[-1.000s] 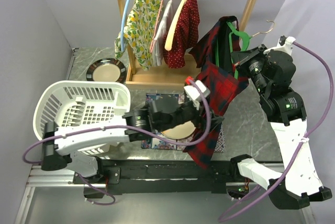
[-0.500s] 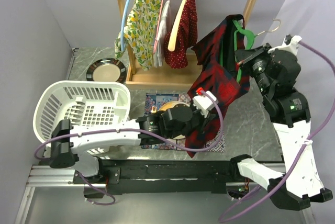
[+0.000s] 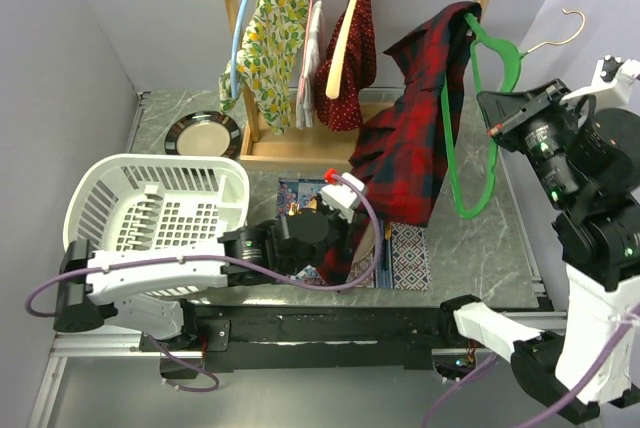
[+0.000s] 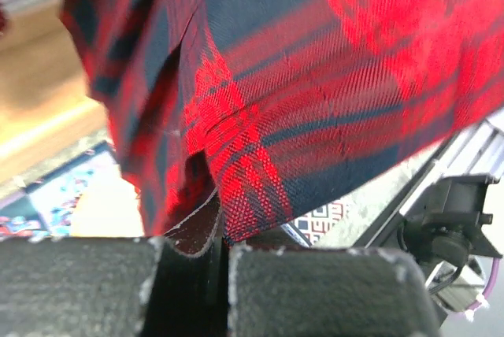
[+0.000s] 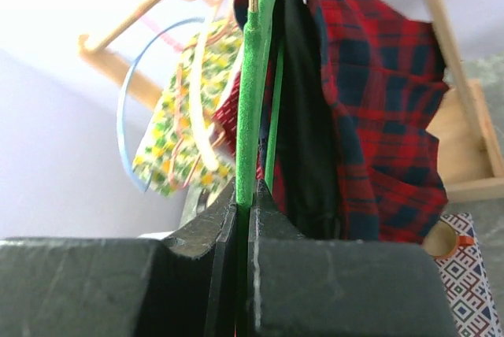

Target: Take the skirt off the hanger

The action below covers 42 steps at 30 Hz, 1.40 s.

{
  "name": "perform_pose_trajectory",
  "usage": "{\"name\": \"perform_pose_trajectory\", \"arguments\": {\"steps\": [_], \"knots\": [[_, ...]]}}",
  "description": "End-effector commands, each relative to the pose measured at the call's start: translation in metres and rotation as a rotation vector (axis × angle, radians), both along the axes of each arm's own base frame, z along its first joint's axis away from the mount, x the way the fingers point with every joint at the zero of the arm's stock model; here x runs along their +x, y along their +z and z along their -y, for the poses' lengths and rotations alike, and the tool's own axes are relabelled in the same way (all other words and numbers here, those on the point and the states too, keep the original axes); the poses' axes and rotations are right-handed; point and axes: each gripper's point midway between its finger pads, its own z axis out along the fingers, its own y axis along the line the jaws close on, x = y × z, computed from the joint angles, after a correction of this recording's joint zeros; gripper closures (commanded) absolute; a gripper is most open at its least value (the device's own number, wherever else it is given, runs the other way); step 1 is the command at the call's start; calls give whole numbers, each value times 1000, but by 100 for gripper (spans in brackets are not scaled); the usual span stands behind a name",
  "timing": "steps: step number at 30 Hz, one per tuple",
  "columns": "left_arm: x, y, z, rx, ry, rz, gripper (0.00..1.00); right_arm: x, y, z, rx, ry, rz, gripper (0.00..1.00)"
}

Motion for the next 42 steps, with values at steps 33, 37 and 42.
{"name": "perform_pose_trajectory", "arguments": {"steps": [33,37,42], "knots": [[18,329,-320,-371,722,547,99,-143,36,-29,-137,357,556,100],[17,340,-337,-352,807,596,99,-156,44,-27,-118,354,629,100],[14,359,-349,-229,921,751,99,-139,43,-22,-122,305,594,100]]}}
